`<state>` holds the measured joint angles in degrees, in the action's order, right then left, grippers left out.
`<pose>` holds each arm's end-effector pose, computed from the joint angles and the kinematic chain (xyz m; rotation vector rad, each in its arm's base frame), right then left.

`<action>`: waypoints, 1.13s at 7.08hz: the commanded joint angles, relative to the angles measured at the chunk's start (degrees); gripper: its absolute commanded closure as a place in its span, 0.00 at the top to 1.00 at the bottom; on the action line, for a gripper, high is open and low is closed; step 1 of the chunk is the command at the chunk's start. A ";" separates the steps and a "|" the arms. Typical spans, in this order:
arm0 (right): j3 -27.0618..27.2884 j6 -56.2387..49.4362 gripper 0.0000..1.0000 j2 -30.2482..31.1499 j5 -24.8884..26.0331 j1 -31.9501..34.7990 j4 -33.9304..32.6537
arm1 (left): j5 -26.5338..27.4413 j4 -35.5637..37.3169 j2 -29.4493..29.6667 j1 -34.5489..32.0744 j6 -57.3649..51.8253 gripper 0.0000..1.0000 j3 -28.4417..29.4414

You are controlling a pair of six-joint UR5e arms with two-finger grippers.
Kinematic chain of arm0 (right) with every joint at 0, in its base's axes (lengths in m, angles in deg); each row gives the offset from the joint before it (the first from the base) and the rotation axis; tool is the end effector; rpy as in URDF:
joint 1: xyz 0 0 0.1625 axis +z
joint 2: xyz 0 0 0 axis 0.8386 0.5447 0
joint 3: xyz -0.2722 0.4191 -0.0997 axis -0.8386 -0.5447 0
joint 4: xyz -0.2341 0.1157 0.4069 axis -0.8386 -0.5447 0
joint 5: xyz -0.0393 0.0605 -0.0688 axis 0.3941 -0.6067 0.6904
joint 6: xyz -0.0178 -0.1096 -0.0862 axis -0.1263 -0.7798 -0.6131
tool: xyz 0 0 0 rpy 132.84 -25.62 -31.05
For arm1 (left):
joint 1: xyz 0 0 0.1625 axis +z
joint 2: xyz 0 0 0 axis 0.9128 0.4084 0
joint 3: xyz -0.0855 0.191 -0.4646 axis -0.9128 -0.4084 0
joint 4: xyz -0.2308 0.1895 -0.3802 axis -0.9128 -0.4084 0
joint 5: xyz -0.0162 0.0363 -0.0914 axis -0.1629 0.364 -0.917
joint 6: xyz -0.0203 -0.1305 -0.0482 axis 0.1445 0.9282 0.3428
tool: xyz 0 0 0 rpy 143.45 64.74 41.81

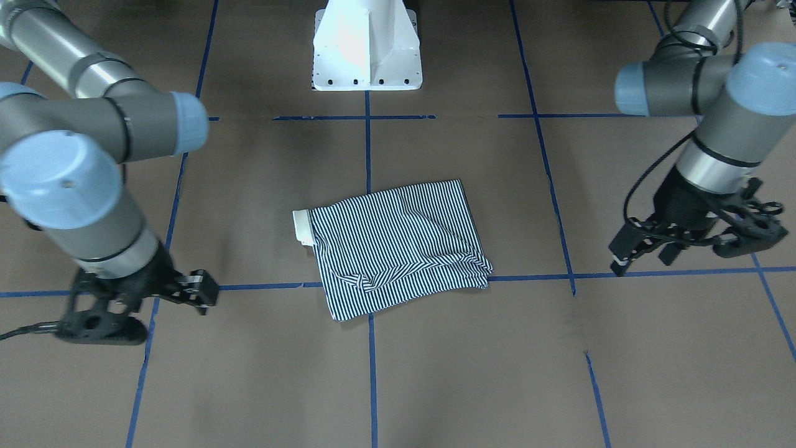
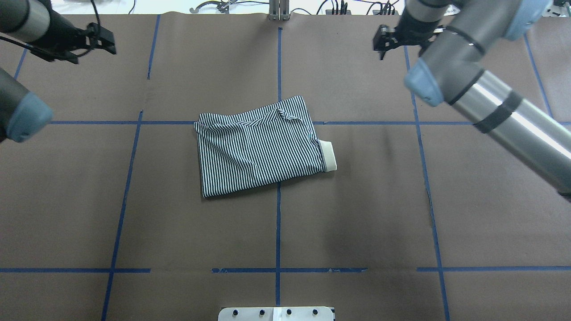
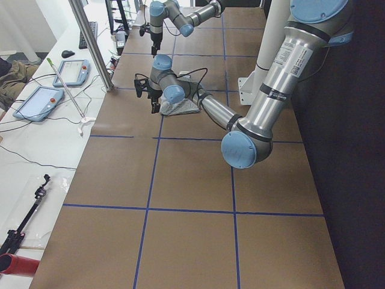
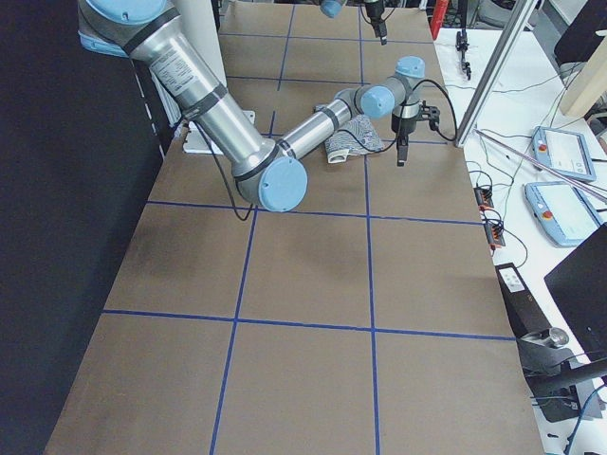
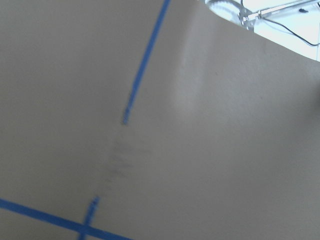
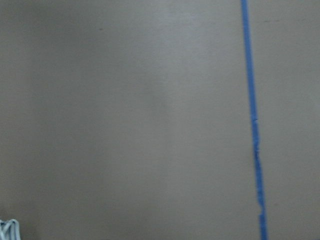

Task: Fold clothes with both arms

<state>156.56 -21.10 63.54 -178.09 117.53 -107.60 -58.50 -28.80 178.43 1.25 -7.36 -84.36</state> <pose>-0.3649 -0.7732 0.3776 0.1069 -0.7060 0.0620 0.2666 -0.7209 0.4325 0.2979 0.8486 -0.2821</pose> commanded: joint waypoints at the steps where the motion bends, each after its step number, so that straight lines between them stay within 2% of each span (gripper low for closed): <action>1: 3.70 -27.16 1.00 14.21 -9.80 15.77 -1.29 | -2.71 8.10 -3.41 -10.02 -26.53 1.00 -0.22; 3: 13.67 -44.50 1.00 23.54 -10.99 23.37 -14.84 | -6.32 10.16 -8.50 -16.54 -47.46 1.00 -0.14; 4: 18.69 -48.94 1.00 27.33 -10.90 26.10 -20.31 | -8.42 10.16 -10.71 -20.48 -51.82 1.00 0.30; 5: 21.78 -48.46 1.00 32.06 -10.99 26.30 -20.02 | -12.53 10.69 -14.03 -21.57 -53.26 1.00 -0.92; 6: 22.16 -48.20 1.00 31.76 -10.64 26.04 -17.58 | -13.70 9.30 -16.68 -21.40 -52.49 1.00 -1.54; 7: 18.51 -48.63 1.00 33.68 -10.90 25.87 -16.08 | -13.10 5.89 -16.79 -21.23 -52.31 1.00 -0.94; 8: 15.69 -48.03 1.00 34.74 -11.25 25.87 -13.71 | -12.92 5.77 -19.23 -21.14 -52.30 1.00 -0.93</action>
<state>175.37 -69.39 96.62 -189.02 143.41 -123.82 -71.44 -21.70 161.57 -19.92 -59.65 -85.37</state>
